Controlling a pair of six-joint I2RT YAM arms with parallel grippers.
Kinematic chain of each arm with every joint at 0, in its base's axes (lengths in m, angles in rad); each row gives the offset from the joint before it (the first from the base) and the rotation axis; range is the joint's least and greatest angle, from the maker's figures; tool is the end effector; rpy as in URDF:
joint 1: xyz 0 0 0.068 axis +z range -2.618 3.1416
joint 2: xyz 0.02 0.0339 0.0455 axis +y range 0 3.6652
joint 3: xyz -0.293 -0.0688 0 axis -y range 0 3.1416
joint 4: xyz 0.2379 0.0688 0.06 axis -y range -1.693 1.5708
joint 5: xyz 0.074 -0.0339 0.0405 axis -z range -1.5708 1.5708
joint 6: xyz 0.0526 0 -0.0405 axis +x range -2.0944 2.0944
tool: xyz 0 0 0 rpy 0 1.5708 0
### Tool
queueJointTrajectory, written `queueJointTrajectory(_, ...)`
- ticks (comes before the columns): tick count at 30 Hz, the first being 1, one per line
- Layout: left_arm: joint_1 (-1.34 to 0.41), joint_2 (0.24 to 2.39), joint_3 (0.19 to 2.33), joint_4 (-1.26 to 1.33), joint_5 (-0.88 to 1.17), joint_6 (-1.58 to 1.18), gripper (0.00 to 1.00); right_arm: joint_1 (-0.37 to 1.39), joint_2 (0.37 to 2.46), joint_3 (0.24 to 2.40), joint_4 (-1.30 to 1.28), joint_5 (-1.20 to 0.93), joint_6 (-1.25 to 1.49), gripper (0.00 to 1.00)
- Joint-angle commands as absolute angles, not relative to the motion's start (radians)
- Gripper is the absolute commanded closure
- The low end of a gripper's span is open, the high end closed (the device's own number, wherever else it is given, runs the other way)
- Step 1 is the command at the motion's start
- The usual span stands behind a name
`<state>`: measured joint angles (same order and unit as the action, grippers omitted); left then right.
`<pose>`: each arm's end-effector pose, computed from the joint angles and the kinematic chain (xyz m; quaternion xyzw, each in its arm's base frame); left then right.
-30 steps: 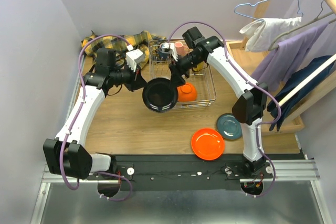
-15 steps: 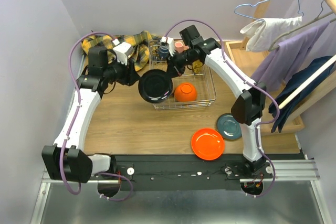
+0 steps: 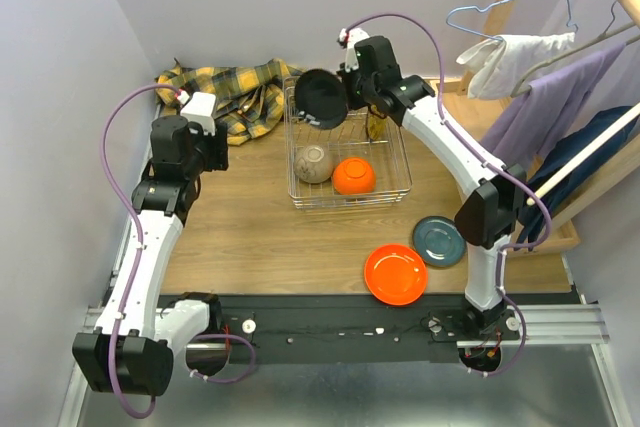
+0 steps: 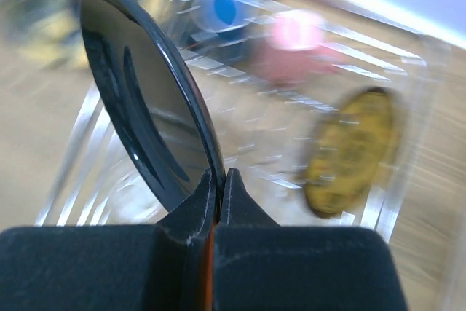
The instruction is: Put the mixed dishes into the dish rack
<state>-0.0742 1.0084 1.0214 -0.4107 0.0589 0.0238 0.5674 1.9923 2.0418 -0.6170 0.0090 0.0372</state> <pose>0.2167 -0.0192 0.3755 0.0571 0.8307 -0.0385 0.5525 0.4061 0.2583 0.3845 -0.2276 0.8467 0.1394 0.4602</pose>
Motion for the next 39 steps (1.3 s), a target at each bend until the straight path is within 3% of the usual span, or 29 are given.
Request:
queueJointTrajectory(1,-0.072,0.974,0.989,-0.385,-0.002,-0.024,0.35,0.575,2.017,2.086,-0.543,0.588,0.129,1.00)
queueJointTrajectory(6,-0.072,0.960,0.963,-0.377,0.025,-0.038,0.34,0.586,2.140,2.250,-0.716,0.952,0.201,1.00)
queueJointTrajectory(15,-0.072,0.951,0.934,-0.365,0.031,-0.057,0.34,0.612,2.137,2.146,-0.715,1.107,0.203,0.99)
queueJointTrajectory(39,-0.071,0.923,0.868,-0.384,0.032,-0.058,0.34,0.635,2.264,2.238,-0.813,0.999,0.310,1.00)
